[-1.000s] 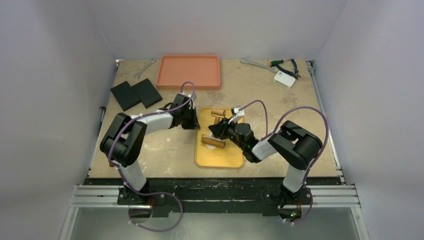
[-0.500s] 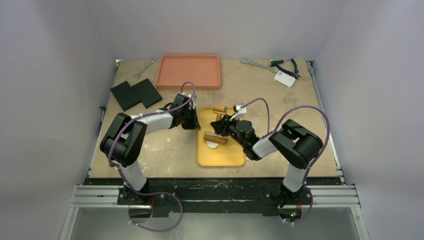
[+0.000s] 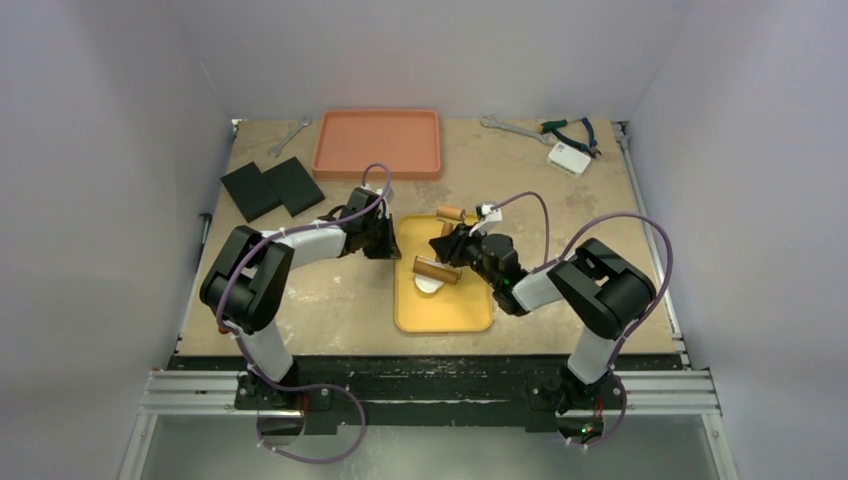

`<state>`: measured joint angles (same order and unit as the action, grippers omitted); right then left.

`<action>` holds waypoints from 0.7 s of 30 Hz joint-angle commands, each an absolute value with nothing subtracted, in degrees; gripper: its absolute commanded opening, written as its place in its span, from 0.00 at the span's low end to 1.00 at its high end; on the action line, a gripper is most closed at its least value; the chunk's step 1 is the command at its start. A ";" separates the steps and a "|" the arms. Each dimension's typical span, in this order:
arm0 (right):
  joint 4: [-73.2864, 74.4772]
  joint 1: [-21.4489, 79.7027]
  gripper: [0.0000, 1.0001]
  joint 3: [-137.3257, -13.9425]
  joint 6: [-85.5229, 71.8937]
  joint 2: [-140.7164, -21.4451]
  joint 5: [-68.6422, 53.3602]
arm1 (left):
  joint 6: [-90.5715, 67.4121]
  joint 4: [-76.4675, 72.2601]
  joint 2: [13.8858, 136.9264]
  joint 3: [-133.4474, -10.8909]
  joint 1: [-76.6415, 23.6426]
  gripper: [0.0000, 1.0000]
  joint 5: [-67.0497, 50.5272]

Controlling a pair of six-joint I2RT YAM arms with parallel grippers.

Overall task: Roll out the dumpling wrappers from the dough
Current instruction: Flatten out the dough on the work surface.

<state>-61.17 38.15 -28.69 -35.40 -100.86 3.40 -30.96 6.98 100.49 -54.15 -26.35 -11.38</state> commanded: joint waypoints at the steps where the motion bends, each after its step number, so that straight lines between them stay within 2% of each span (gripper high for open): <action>1: -49.20 35.81 0.00 -27.07 -26.73 -103.21 7.88 | -29.84 7.76 97.70 -54.01 -25.75 0.00 -10.99; 12: -54.14 43.16 0.00 -22.43 -30.67 -109.93 8.72 | -29.88 7.73 98.08 -54.10 -25.75 0.00 -11.16; 21: -54.10 42.39 0.00 -22.68 -30.44 -108.60 7.38 | -29.82 7.80 97.90 -54.14 -25.75 0.00 -10.99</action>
